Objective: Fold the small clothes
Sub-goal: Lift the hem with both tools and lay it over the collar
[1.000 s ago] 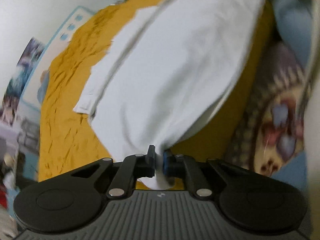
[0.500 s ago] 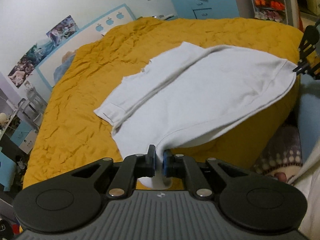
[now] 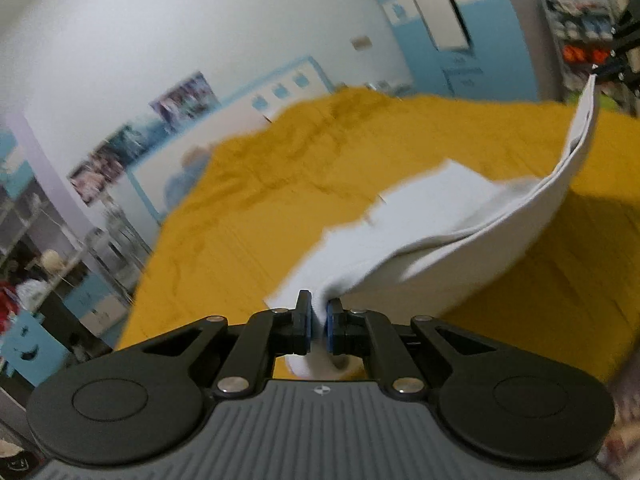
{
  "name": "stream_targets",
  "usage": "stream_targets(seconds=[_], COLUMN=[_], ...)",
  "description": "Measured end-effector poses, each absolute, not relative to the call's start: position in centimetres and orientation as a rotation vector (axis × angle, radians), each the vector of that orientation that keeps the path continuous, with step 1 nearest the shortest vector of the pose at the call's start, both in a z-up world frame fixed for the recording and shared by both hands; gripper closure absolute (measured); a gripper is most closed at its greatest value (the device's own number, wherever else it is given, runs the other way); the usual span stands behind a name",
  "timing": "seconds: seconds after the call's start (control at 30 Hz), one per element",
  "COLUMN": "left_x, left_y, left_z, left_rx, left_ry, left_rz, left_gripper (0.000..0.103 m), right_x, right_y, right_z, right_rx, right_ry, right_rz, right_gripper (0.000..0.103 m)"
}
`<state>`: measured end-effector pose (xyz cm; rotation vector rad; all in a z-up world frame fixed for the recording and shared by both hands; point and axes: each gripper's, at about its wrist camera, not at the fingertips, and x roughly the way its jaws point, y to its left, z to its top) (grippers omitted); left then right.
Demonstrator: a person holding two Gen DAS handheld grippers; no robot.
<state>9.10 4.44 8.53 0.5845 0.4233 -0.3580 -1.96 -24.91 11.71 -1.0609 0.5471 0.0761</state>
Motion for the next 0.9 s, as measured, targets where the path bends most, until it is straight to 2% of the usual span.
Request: stream_targets(seconds=[0.27, 0.5, 0.67, 0.9], left_x=[17.9, 26.8, 32.6, 39.6], left_y=[2.0, 1.5, 1.6, 2.1], left_z=[11.9, 11.2, 7.6, -0.2], left_rx=[0.652, 0.566, 0.530, 0.470], left_ry=[0.257, 0.323, 0.432, 0.643], left_rz=[-0.237, -0.211, -0.219, -0.242], left_gripper=[0.096, 0.096, 0.096, 0.096], right_x=[8.5, 19.3, 25.9, 33.7], right_y=[-25.5, -26.6, -26.8, -26.6], right_z=[15.9, 16.8, 13.5, 5.2], right_rx=[-1.053, -0.983, -0.930, -0.885], right_ry=[0.388, 0.348, 0.387, 0.538], right_rz=[-0.063, -0.153, -0.143, -0.060], right_gripper=[0.103, 0.103, 0.103, 0.103])
